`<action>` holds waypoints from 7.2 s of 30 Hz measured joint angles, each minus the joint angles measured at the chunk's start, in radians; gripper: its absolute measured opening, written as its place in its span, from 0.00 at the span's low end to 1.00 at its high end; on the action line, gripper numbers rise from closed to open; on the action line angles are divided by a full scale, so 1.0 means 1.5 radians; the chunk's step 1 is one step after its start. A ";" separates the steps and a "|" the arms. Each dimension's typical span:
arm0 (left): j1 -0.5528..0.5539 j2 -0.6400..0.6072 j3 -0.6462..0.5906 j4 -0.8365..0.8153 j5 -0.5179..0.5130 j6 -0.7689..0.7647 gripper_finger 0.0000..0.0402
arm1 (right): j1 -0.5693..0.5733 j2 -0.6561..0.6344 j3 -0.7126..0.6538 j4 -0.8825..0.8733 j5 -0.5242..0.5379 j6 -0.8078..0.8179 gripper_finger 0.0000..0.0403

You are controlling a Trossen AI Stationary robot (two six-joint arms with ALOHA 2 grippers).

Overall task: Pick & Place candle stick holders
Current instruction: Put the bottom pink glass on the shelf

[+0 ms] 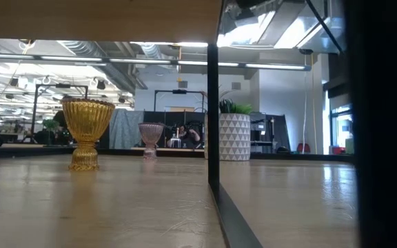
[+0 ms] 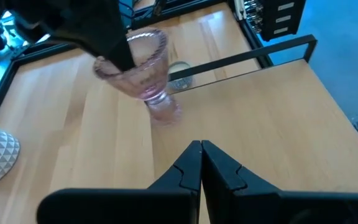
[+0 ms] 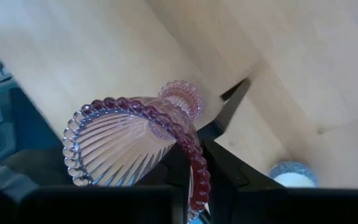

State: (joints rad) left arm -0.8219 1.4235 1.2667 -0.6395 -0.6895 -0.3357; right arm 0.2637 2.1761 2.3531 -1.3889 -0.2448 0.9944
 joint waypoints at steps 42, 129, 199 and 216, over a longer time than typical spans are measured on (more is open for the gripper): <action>0.001 0.000 0.000 -0.046 -0.048 -0.042 0.00 | -0.003 -0.002 0.002 0.049 -0.054 -0.040 0.10; -0.004 -0.001 0.000 -0.051 -0.052 -0.066 0.00 | -0.061 -0.033 -0.002 0.076 0.119 -0.088 0.32; 0.195 -0.088 0.167 -0.222 0.087 -0.044 0.00 | 0.044 -0.102 0.000 -0.125 0.310 -0.058 0.32; 0.259 -0.019 0.185 -0.231 0.409 -0.196 0.00 | 0.160 -0.152 -0.019 -0.121 0.395 -0.024 0.32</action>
State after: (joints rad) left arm -0.4335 1.3943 1.5444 -0.9862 -0.0754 -0.6299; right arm 0.5035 1.9480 2.3251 -1.5711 0.3477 0.9585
